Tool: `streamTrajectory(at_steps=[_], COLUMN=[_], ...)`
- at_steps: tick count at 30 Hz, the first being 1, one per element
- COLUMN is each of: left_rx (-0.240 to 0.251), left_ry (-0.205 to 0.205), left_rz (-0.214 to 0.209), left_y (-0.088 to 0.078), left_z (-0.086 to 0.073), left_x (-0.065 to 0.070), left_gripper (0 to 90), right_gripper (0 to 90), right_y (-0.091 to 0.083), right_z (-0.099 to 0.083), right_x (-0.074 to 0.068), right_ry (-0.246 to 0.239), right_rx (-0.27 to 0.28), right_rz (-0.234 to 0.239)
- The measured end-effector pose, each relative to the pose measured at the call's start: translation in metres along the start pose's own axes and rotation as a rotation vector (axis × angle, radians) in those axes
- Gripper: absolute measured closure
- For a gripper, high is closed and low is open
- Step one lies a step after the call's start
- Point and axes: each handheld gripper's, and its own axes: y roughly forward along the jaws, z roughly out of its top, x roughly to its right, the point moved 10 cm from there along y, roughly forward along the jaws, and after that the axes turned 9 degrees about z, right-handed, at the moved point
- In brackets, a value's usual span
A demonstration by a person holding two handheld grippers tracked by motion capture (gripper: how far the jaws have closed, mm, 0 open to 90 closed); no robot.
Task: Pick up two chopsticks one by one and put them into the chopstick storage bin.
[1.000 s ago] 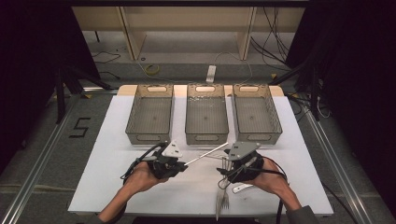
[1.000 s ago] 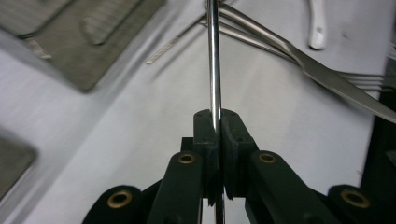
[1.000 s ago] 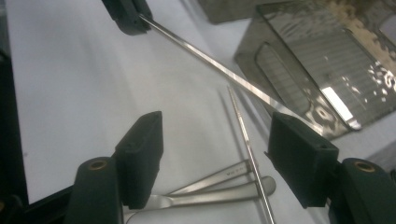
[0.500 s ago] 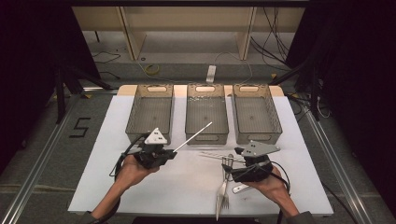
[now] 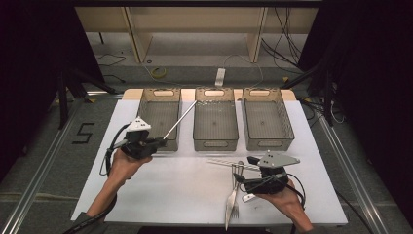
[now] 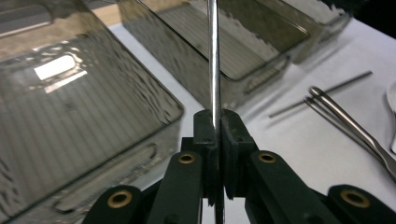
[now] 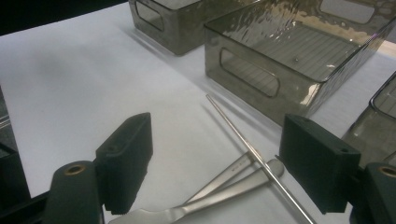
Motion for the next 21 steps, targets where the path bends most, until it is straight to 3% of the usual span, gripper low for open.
streamTrajectory(at_steps=[4,6,12,21], left_rx=[0.02,0.03,0.035,0.002], left_ry=[-0.047,-0.048,-0.1,-0.149], left_rz=[0.035,0.071,0.121,0.159], left_y=[0.002,0.005,0.013,0.034], left_z=[0.013,0.018,0.033,0.034], left_x=[-0.019,-0.029,-0.057,-0.085], left_gripper=[85.2,85.2,85.2,85.2], right_gripper=[25.8,25.7,25.3,25.5], right_y=[-0.003,-0.003,-0.005,-0.006], right_z=[-0.002,-0.002,-0.003,-0.003], right_x=[-0.003,-0.003,-0.004,-0.005], right_ry=[0.007,0.009,0.012,0.009], right_rx=[0.009,0.011,0.02,0.023], right_rz=[0.002,0.005,0.002,-0.004])
